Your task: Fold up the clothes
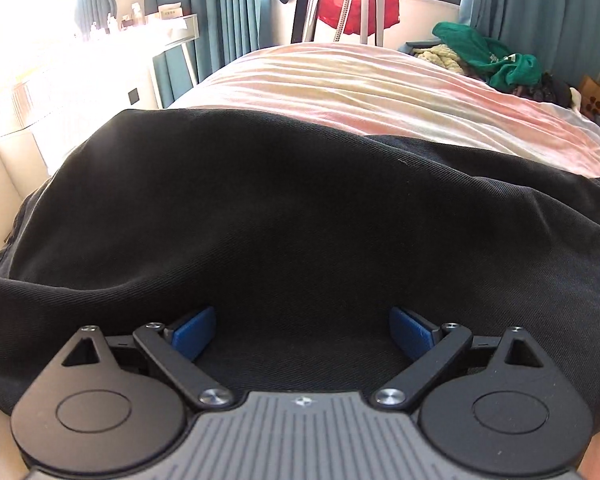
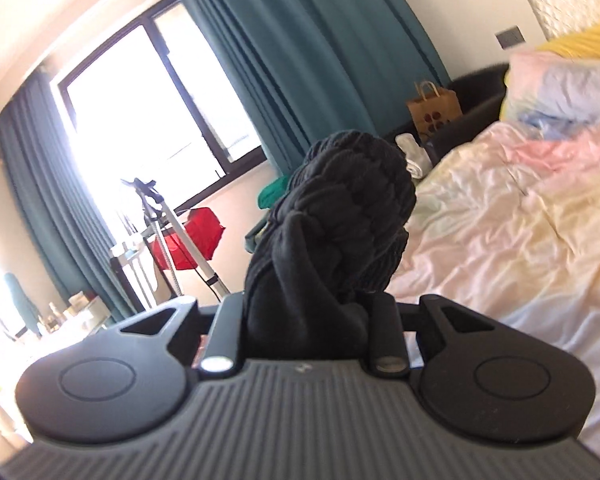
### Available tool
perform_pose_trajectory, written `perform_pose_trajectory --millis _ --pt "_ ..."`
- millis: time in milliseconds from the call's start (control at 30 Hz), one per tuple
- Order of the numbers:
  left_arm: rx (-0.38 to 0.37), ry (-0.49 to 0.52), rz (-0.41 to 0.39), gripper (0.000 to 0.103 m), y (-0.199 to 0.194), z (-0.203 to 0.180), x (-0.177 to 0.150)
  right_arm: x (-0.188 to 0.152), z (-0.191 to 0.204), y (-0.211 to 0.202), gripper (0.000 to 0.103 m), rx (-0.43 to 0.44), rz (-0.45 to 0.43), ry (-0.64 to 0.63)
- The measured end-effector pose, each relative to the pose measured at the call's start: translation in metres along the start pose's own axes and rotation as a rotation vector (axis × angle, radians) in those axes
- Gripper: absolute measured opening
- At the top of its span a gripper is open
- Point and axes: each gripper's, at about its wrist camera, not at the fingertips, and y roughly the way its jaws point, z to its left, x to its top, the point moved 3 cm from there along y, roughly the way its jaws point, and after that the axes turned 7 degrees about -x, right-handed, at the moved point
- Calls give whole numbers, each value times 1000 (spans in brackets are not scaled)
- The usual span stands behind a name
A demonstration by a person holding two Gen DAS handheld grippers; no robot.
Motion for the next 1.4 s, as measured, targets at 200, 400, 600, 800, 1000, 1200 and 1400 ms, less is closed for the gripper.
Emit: perform_pose_trajectory --millis 200,400,600,800,1000,1200,1400 --pt "-53 6 -1 95 3 10 6 -6 114 -34 26 33 -97 -210" --pt "-65 -54 -66 93 -19 44 14 -84 218 -60 26 128 -128 -502" --pt "-120 -161 -137 93 -35 79 29 -237 275 -71 27 232 8 -866" --pt "-155 -217 -168 94 -38 111 44 -338 294 -90 33 275 -8 -1193" --pt "-201 -264 -185 96 -25 114 50 -315 290 -102 59 375 56 -1175" --pt "-369 -335 -273 98 -36 109 40 -304 288 -146 91 551 79 -1210" --pt "-486 -262 -283 100 -41 73 32 -239 253 -162 91 506 175 -919"
